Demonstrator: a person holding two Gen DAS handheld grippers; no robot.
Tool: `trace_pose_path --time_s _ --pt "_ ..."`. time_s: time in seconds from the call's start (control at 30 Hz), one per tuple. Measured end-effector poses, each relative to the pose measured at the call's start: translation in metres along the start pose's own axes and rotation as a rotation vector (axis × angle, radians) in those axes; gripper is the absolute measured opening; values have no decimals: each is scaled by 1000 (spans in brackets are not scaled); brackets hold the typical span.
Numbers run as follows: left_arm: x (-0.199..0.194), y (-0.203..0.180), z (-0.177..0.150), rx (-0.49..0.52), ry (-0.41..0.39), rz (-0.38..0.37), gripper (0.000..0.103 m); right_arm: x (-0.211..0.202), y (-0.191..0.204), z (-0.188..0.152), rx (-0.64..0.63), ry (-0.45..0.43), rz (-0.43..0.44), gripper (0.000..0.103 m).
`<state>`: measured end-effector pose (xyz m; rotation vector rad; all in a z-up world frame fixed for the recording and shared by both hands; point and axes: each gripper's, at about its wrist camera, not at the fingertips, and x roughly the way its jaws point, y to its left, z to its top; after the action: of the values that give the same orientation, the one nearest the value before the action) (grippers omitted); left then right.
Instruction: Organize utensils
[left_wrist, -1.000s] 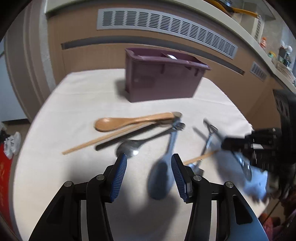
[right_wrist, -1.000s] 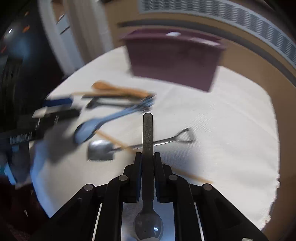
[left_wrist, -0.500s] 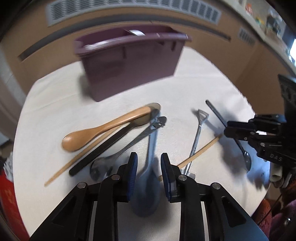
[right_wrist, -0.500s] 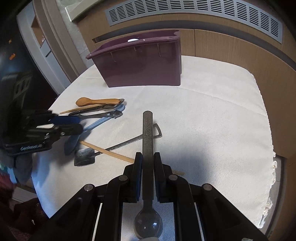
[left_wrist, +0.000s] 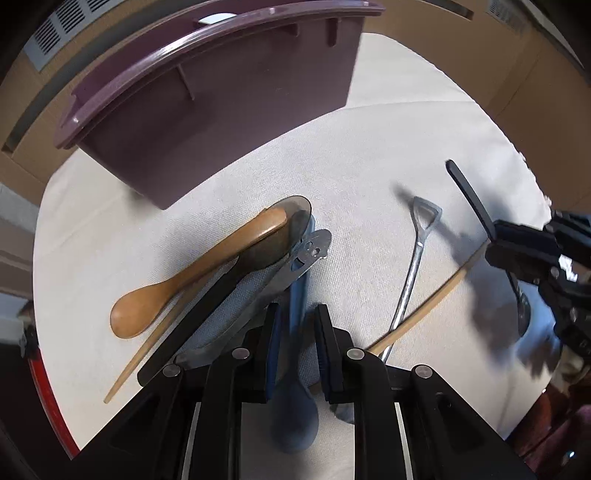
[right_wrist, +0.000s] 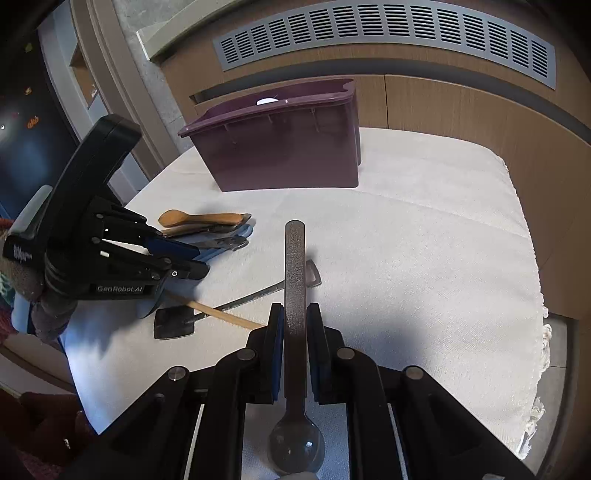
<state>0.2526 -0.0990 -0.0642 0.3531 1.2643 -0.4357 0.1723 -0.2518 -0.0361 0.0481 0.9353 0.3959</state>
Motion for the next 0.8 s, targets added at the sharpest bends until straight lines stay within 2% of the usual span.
trace_pose_path --time_s 0.13,0.23,0.4,0.43,0.53,0.63,0.73,0.8 --pt "-6 4 -11 -55 -99 1 11 -3 -1 0 19 -29 10 12" --pt "-14 9 -26 -151 -198 -65 10 -4 -2 0 21 -41 7 12" --pt "-53 20 -53 -302 -438 -102 8 -9 0 3 29 -61 3 12" --pt "-60 21 -56 -316 -464 -113 8 -10 1 4 35 -63 4 12" --pt "-67 25 -62 -293 -457 -119 8 -9 4 7 37 -57 4 12" --pt "-57 26 -60 -263 -373 -126 8 -10 9 8 23 -55 -1 12" --pt "-51 20 -73 -264 -404 -152 10 -10 8 5 31 -54 0 12" --pt "-45 20 -80 -268 -457 -156 13 -8 5 2 46 -40 0 12"
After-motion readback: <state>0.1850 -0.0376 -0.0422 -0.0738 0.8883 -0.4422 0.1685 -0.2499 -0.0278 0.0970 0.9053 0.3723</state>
